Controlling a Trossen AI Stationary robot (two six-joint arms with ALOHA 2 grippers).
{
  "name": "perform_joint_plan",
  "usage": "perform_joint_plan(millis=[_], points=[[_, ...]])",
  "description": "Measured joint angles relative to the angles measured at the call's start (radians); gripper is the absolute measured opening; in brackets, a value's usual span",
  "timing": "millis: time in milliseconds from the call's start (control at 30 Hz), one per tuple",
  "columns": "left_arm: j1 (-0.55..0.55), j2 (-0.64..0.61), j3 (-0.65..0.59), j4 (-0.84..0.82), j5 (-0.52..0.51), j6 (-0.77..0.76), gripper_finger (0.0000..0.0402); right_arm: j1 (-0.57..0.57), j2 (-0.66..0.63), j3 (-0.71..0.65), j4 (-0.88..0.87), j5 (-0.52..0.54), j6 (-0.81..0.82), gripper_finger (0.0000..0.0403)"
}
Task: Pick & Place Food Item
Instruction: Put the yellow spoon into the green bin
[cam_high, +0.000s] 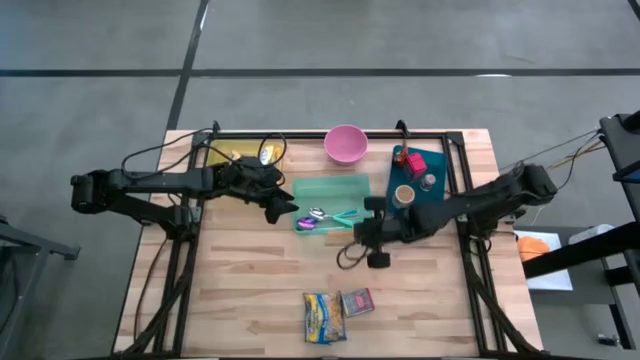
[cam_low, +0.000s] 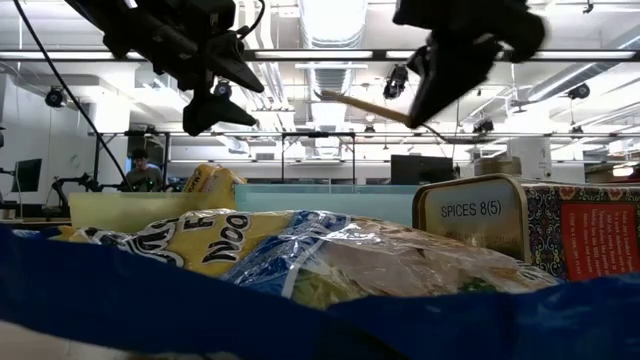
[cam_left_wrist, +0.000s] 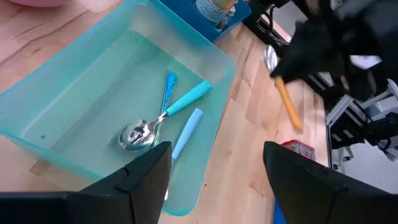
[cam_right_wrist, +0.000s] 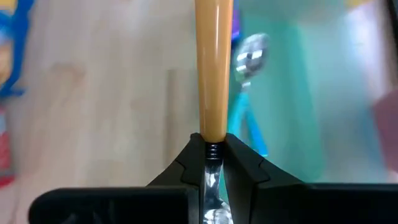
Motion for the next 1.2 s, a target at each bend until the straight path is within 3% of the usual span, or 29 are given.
perform_joint_plan(millis=[267, 400, 800, 1200], points=[[0.000, 0.000, 0.000, 0.000, -0.003, -0.006, 0.0262, -0.144, -0.021, 0.001, 0.186, -0.008, -0.063, 0.0027], [0.000, 0.000, 0.000, 0.000, -0.003, -0.006, 0.0262, -0.208, 0.012, 0.014, 0.291, -0.101, -0.143, 0.0027], [0.000, 0.000, 0.000, -0.023, -0.003, -0.005, 0.0263, -0.377, 0.183, 0.034, 0.295, -0.254, -0.139, 0.0027], [0.000, 0.000, 0.000, -0.023, -0.003, -0.003, 0.0263, -0.421, 0.281, 0.033, 0.277, -0.374, -0.132, 0.0027]])
